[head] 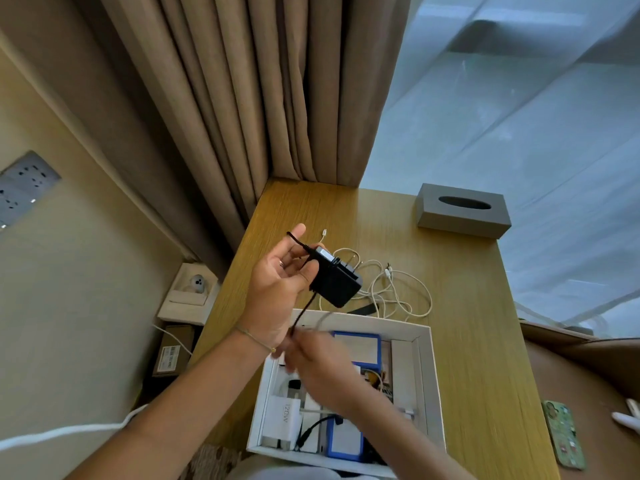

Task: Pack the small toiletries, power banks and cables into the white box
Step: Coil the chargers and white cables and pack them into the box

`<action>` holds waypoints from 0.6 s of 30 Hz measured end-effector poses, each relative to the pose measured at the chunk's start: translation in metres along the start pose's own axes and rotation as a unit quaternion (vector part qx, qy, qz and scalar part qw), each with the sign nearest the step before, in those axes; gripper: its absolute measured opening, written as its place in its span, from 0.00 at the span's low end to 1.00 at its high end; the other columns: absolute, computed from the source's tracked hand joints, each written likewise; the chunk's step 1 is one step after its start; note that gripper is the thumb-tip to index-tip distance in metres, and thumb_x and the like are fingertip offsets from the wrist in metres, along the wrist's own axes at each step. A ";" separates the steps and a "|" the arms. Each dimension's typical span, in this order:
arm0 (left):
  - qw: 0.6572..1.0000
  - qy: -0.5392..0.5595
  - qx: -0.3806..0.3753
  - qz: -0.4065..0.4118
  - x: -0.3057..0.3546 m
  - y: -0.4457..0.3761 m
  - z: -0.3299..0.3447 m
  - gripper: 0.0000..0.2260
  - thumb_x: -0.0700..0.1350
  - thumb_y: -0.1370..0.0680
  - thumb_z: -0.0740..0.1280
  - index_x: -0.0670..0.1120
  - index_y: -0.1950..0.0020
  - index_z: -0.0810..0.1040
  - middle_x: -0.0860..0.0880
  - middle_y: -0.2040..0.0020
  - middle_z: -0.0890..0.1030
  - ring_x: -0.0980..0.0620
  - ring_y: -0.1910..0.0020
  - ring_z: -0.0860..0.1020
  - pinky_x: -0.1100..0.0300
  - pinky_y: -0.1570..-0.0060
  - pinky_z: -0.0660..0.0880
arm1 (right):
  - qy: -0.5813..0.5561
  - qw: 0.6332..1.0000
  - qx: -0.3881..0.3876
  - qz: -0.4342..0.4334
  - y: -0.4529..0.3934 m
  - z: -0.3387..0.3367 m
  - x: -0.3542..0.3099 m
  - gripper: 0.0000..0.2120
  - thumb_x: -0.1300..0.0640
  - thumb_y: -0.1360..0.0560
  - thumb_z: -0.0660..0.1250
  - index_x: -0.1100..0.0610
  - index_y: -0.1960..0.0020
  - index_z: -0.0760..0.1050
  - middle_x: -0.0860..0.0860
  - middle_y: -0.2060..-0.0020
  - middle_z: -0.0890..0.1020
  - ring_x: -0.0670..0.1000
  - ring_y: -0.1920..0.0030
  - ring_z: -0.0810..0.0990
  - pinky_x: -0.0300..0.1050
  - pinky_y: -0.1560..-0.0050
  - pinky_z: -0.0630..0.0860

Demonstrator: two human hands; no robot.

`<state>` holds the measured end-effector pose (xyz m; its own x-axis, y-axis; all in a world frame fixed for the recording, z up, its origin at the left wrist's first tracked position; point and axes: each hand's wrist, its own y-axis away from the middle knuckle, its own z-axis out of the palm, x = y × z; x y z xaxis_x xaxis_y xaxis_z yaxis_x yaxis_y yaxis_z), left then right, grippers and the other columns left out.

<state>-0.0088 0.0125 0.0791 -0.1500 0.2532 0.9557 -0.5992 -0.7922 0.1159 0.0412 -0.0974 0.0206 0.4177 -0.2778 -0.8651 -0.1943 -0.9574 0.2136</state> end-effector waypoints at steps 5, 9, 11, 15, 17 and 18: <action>0.966 -0.249 -0.033 0.061 -0.004 -0.006 -0.021 0.30 0.29 0.24 0.68 0.50 0.26 0.71 0.48 0.44 0.83 0.53 0.41 0.80 0.57 0.35 0.76 | 0.070 0.996 -0.031 -0.044 0.017 -0.031 -0.035 0.16 0.46 0.15 0.55 0.51 0.55 0.75 0.50 0.64 0.80 0.46 0.67 0.76 0.43 0.64 0.75; 0.964 -0.230 -0.134 0.012 0.001 0.000 -0.047 0.28 0.31 0.25 0.69 0.49 0.27 0.72 0.43 0.44 0.83 0.48 0.42 0.80 0.48 0.35 0.76 | 0.088 0.993 0.052 -0.056 0.017 -0.099 -0.029 0.13 0.48 0.18 0.61 0.44 0.61 0.74 0.46 0.71 0.77 0.43 0.72 0.73 0.36 0.68 0.71; 0.971 -0.157 -0.181 -0.019 0.004 0.005 -0.052 0.28 0.35 0.26 0.70 0.46 0.26 0.72 0.39 0.42 0.82 0.46 0.43 0.80 0.46 0.35 0.76 | 0.055 0.993 0.088 -0.064 0.009 -0.119 -0.014 0.11 0.50 0.19 0.63 0.45 0.60 0.77 0.49 0.70 0.78 0.50 0.70 0.74 0.40 0.66 0.70; 0.976 0.037 -0.208 -0.056 0.012 0.008 -0.041 0.29 0.37 0.28 0.70 0.44 0.26 0.72 0.42 0.43 0.82 0.45 0.43 0.80 0.52 0.45 0.80 | -0.076 0.987 0.144 -0.020 -0.012 -0.103 0.013 0.13 0.59 0.18 0.64 0.49 0.60 0.78 0.53 0.66 0.78 0.55 0.64 0.74 0.52 0.60 0.72; 0.973 0.128 -0.183 -0.058 0.016 0.005 -0.033 0.29 0.38 0.28 0.70 0.44 0.26 0.72 0.42 0.41 0.82 0.45 0.42 0.81 0.55 0.50 0.81 | -0.148 0.977 0.154 0.030 -0.013 -0.073 0.020 0.13 0.61 0.18 0.63 0.52 0.60 0.77 0.49 0.66 0.79 0.51 0.64 0.74 0.46 0.61 0.73; 0.974 0.158 -0.155 -0.055 0.017 0.002 -0.029 0.30 0.38 0.28 0.71 0.44 0.26 0.72 0.43 0.40 0.82 0.46 0.41 0.81 0.56 0.50 0.81 | -0.166 0.974 0.147 0.052 -0.009 -0.056 0.020 0.13 0.60 0.17 0.61 0.53 0.59 0.77 0.46 0.67 0.79 0.47 0.65 0.74 0.40 0.63 0.74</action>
<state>-0.0355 0.0316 0.0876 -0.2755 0.5240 0.8059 -0.8267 -0.5570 0.0796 0.1010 -0.0985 0.0262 0.0811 -0.2837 -0.9555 -0.4869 -0.8478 0.2104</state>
